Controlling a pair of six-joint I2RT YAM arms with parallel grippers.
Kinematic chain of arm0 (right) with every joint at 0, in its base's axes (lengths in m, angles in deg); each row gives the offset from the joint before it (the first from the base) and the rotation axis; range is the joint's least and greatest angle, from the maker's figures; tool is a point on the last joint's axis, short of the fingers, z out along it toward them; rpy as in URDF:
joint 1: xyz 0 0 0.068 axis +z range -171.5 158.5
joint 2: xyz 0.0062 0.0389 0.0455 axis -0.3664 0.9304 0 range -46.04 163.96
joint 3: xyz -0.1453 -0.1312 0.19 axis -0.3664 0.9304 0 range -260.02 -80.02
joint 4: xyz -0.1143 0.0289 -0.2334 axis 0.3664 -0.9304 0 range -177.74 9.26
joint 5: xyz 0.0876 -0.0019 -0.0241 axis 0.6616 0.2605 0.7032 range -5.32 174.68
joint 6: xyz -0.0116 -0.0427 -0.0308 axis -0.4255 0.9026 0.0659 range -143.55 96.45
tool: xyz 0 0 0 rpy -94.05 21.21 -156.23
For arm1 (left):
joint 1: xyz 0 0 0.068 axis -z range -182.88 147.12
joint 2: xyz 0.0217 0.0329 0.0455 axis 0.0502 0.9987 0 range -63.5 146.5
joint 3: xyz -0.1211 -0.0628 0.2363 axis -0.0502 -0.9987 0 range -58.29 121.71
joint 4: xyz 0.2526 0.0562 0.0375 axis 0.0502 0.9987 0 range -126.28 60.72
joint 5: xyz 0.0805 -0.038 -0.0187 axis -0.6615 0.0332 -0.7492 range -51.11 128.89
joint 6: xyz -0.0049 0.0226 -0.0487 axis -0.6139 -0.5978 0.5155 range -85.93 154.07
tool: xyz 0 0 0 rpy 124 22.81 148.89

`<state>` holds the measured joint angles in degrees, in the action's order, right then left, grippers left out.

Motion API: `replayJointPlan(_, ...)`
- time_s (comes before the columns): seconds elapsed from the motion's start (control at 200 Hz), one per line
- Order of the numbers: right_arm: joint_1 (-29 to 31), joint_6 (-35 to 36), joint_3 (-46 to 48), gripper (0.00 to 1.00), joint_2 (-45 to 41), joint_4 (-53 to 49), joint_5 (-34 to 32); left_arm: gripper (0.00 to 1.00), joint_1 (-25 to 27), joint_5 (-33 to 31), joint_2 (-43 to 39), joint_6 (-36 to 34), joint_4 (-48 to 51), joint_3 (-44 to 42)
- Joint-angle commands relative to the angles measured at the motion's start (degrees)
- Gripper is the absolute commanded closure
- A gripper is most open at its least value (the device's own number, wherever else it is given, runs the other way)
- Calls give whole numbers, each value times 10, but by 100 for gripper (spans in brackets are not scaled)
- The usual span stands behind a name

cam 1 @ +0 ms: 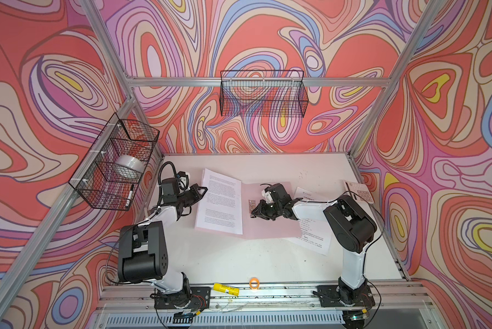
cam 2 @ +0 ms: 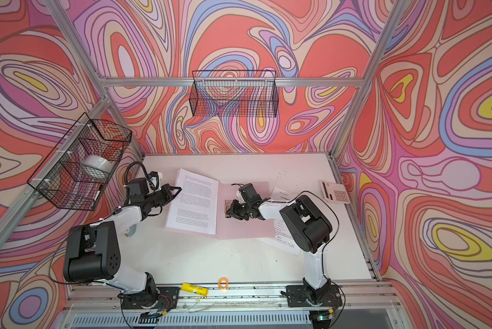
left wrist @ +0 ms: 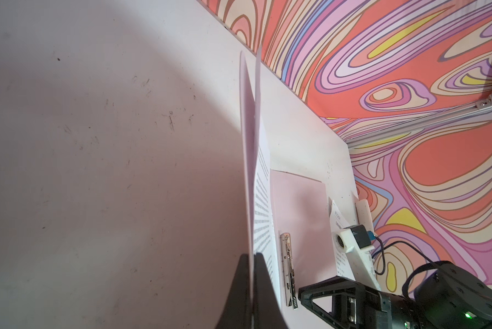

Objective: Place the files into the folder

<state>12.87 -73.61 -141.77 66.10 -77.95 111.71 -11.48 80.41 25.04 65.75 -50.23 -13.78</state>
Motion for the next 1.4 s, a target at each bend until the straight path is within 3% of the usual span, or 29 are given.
replayJointPlan(0.0, 1, 1, 3, 83, -4, -6, 0, 100, 3, 11, -6, -9, -12, -7)
replayJointPlan(0.511, 6, 10, -14, 82, -5, -47, -38, 100, 6, 7, -7, -9, -11, -8)
replayJointPlan(1.147, 26, 7, -28, 84, 4, -53, -41, 100, 7, 9, -3, -8, -11, -8)
replayJointPlan(1.327, 26, 3, -35, 100, 15, -62, -44, 100, 7, 10, -3, -8, -11, -8)
replayJointPlan(1.393, 26, 2, -37, 100, 19, -68, -46, 100, 7, 9, -4, -10, -9, -8)
